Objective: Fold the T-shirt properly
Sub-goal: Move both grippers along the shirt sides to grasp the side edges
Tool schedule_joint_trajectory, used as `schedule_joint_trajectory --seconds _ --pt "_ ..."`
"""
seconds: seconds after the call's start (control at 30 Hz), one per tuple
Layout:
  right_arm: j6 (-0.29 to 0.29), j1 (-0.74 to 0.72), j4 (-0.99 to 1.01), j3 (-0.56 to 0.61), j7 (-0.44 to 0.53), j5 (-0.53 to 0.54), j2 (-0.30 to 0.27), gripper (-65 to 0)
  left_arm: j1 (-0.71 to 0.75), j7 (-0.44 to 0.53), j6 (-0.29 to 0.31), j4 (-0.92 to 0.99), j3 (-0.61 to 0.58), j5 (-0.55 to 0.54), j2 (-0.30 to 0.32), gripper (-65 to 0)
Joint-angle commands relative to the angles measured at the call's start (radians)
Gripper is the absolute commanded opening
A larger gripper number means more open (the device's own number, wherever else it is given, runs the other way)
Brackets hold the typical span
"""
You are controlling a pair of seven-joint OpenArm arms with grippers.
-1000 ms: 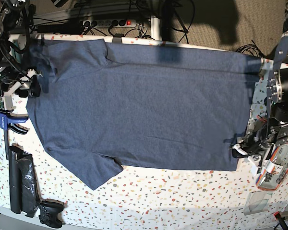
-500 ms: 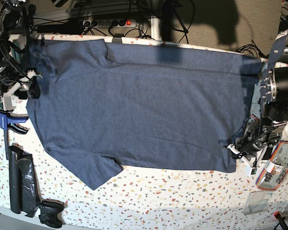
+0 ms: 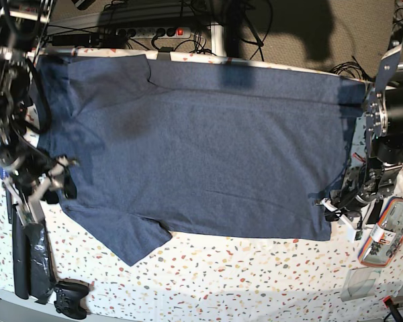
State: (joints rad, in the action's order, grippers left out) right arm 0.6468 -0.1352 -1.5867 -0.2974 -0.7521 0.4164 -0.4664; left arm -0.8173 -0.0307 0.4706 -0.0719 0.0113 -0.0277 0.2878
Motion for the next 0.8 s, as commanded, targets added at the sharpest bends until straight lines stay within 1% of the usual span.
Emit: schedule_joint_trajectory --seconds 0.0,0.13,0.3,0.43,0.53,0.7,0.77 --pt "-0.018 -0.051 0.032 0.020 0.020 -0.003 -0.023 -38.3 -0.016 -0.041 -0.011 -0.004 -0.001 0.012 0.010 -65.0" --pt "-0.018 -0.245 0.273 0.129 0.019 -0.002 -0.024 -38.3 -0.008 -0.051 -0.011 -0.004 -0.001 0.012 0.009 -65.0" --pt "-0.018 -0.504 0.584 0.233 -0.039 -0.002 -0.030 -38.3 0.003 -0.050 -0.011 -0.005 -0.001 0.009 0.009 -65.0" --pt "-0.018 -0.667 0.844 0.304 -0.065 -0.017 -0.029 -38.3 0.017 -0.050 -0.011 -0.004 -0.001 0.009 0.009 -65.0" --pt "-0.018 -0.747 1.015 0.341 -0.041 -0.108 -0.029 -38.3 0.020 -0.051 -0.011 -0.005 -0.001 0.010 0.009 -65.0" --pt "-0.019 -0.796 1.201 0.348 0.106 -0.314 -0.030 -38.3 0.019 -0.047 -0.011 -0.005 -0.001 0.009 0.009 -65.0" --pt "-0.019 -0.794 1.236 0.348 0.156 -0.366 -0.029 -38.3 0.019 -0.041 -0.011 -0.005 -0.001 0.009 0.009 -65.0"
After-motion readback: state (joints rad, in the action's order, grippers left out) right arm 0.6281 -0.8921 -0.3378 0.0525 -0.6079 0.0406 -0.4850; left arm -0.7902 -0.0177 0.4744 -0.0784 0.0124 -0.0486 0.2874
